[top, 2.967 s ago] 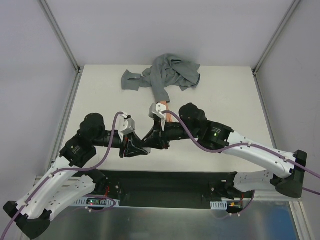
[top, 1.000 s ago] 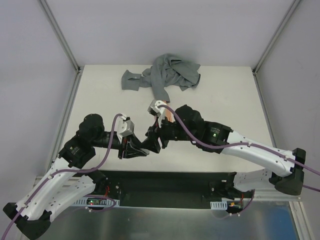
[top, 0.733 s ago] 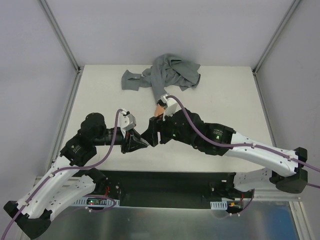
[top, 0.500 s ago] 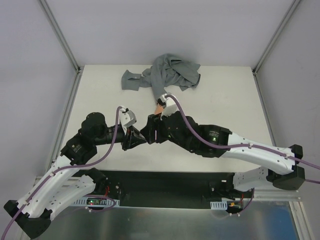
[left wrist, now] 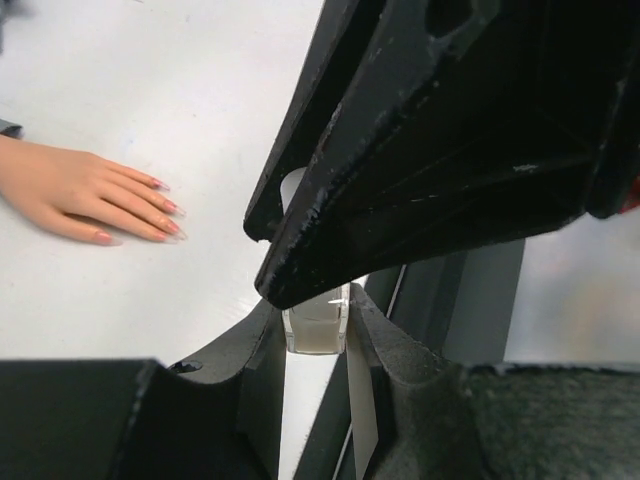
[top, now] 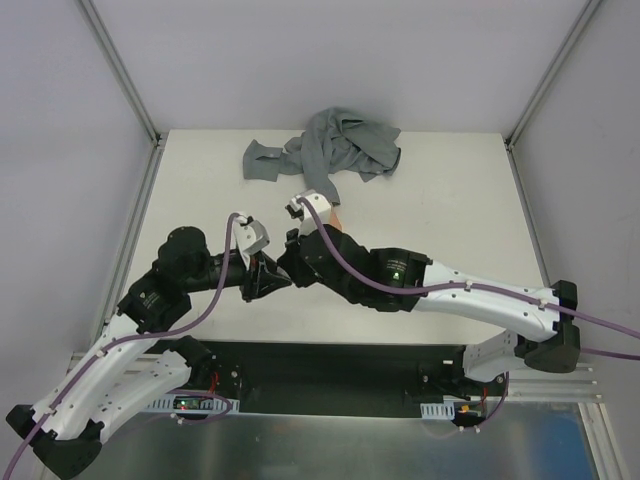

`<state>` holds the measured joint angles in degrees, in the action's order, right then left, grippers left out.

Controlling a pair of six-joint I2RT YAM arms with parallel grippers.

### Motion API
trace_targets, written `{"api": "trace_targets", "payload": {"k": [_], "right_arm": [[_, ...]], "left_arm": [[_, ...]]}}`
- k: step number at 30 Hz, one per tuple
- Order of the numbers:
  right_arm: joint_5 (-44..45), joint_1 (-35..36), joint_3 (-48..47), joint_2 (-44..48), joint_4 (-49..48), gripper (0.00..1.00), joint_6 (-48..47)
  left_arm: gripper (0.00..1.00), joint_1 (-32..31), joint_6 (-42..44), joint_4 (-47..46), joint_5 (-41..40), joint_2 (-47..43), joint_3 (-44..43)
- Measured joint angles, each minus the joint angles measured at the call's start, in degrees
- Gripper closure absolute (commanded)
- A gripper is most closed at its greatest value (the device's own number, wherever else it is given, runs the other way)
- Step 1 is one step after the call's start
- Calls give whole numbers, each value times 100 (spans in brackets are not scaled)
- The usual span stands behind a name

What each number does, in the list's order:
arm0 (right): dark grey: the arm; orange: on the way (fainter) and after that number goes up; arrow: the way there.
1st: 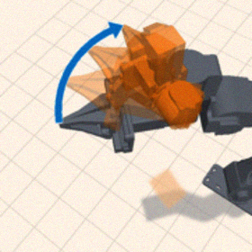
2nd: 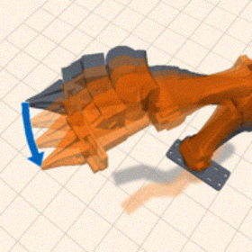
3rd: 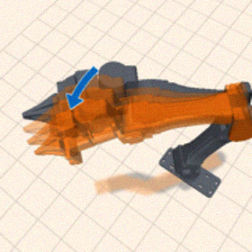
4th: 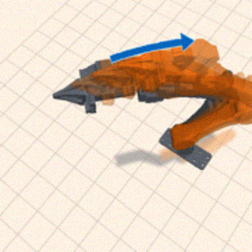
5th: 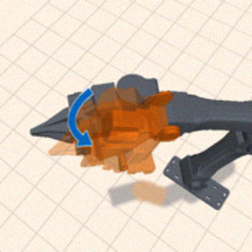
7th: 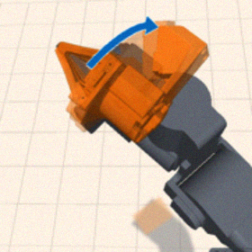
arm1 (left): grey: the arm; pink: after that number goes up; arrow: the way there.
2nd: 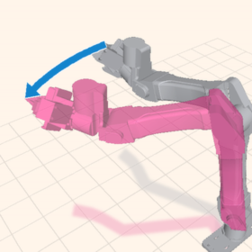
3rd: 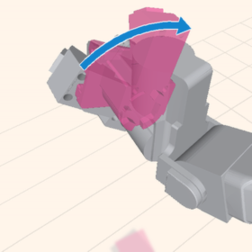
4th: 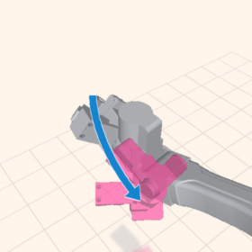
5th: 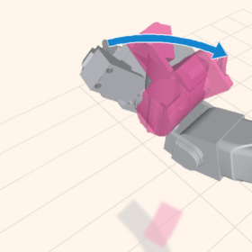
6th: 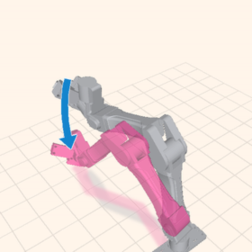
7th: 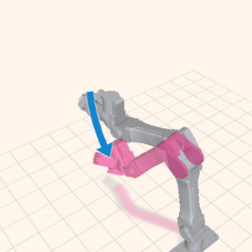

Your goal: Paint the nails

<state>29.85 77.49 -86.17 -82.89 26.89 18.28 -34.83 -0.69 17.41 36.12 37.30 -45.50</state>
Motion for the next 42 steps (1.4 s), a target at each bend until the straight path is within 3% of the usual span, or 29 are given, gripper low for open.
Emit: {"api": "trace_targets", "payload": {"k": [3, 6, 8, 11, 15, 16, 20, 23, 26, 31, 42], "right_arm": [[-1143, -133, 544, 367, -560, 100, -1139], [-3215, -555, 1572, 1156, -1453, 100, -1978], [-4225, -841, 1742, 1344, -1700, 100, -2227], [-5095, -1060, 1794, 1342, -2024, 100, -2472], [-5464, -1078, 1816, 1340, -2131, 97, -2612], [-5469, -1078, 1816, 1340, -2127, 93, -2612], [-5287, -1088, 1784, 1331, -2026, 54, -2455], [-4725, -1082, 1456, 1187, -1622, 33, -1838], [-3952, -1080, 1003, 1029, -1147, 24, -1172], [-2699, -767, 706, 1025, -656, 26, -577], [-898, -210, 269, 511, 70, 66, 0]], "left_arm": [[100, 13, 37, 122, 457, -13, 0], [100, -7, 107, 264, 1445, -7, 2], [100, -22, 133, 83, 1740, -66, 0], [100, -2, 149, 2, 1878, -199, -2], [100, -7, 136, 4, 2050, -195, -11], [100, -7, 133, 4, 2061, -164, -17], [100, -7, 138, 4, 1985, -101, -33], [100, -7, 175, -33, 1716, -94, -33], [100, -7, 225, -44, 1353, -98, -35], [100, -7, 289, -44, 931, -42, -35], [100, -7, 256, -44, 302, 59, -122]]}}
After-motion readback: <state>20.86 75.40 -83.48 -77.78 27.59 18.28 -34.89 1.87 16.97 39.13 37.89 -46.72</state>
